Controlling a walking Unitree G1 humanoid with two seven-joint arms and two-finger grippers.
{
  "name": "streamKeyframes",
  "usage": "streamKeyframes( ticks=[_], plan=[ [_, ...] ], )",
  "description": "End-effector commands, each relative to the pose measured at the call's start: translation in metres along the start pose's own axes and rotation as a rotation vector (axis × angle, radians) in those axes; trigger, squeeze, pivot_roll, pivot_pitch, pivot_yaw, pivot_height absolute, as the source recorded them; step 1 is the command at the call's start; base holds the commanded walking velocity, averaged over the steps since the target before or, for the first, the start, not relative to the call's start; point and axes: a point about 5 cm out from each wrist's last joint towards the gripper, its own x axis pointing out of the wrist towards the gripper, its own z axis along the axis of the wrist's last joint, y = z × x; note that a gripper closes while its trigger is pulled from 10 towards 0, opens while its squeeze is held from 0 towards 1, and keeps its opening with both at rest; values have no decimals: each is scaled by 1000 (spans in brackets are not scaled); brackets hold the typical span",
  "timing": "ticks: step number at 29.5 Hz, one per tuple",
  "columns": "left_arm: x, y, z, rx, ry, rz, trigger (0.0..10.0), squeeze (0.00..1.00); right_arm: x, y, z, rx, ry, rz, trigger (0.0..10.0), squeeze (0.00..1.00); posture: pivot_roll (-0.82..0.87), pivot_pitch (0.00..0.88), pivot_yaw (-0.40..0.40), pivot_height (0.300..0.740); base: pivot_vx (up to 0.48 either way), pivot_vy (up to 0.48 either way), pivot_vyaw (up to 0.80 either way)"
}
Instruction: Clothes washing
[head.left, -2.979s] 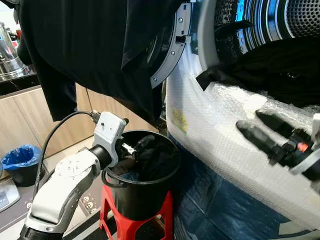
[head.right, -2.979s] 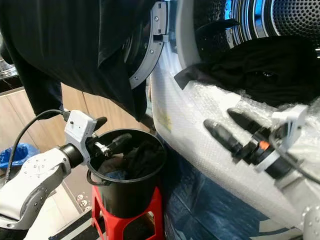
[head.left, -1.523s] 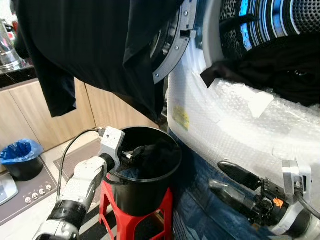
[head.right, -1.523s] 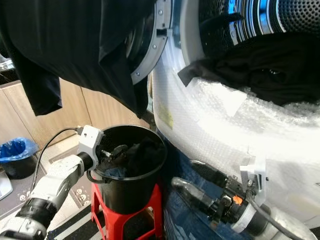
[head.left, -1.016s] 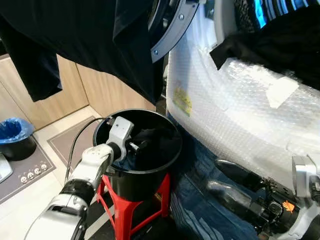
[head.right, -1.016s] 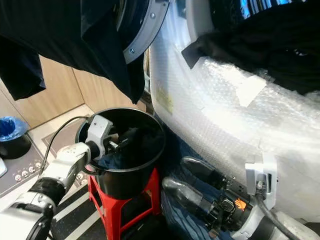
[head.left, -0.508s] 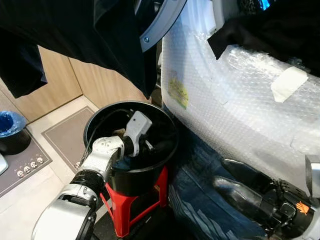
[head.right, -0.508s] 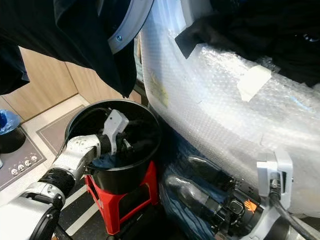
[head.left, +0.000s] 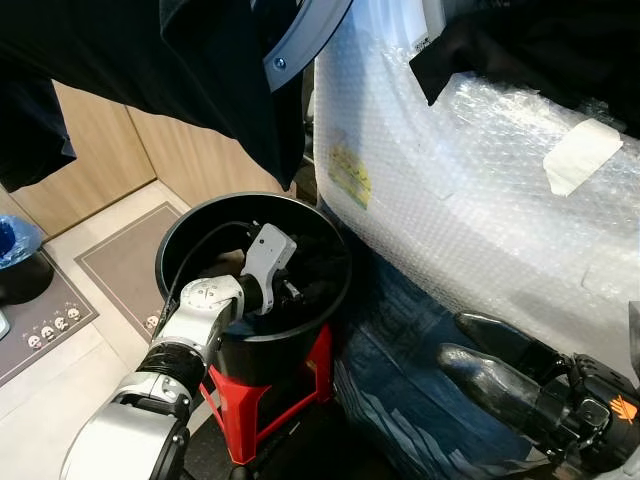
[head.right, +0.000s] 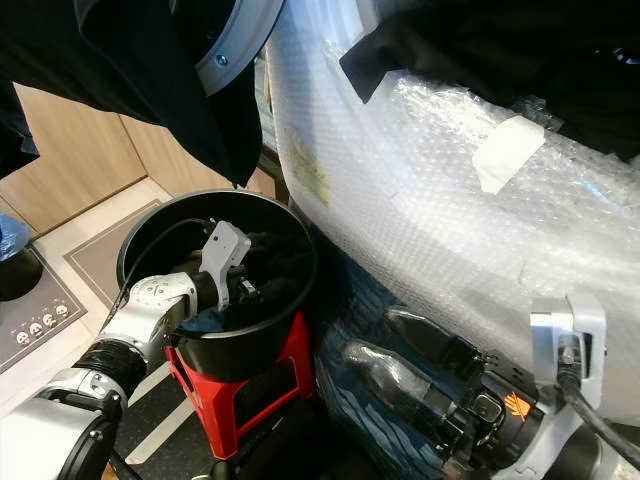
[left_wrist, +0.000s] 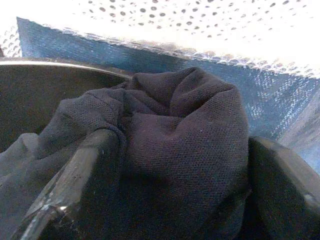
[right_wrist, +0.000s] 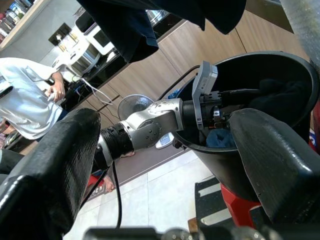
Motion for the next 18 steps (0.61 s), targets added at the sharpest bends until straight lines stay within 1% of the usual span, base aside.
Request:
streamKeyframes(
  ticks=[1, 7, 18],
  plan=[
    [-4, 0, -10, -15, 29, 15, 0, 0, -2, 5, 3, -16, -4, 2, 10000, 0, -277, 370, -70, 740, 0, 0, 0],
    [-5, -2, -14, -36, 39, 2, 0, 0, -3, 5, 5, -19, -4, -7, 10000, 0, -283, 370, -72, 740, 0, 0, 0],
    [-5, -3, -17, -36, 50, -1, 0, 0, -4, 6, 7, -15, -3, -12, 10000, 0, -283, 371, -74, 740, 0, 0, 0]
  ],
)
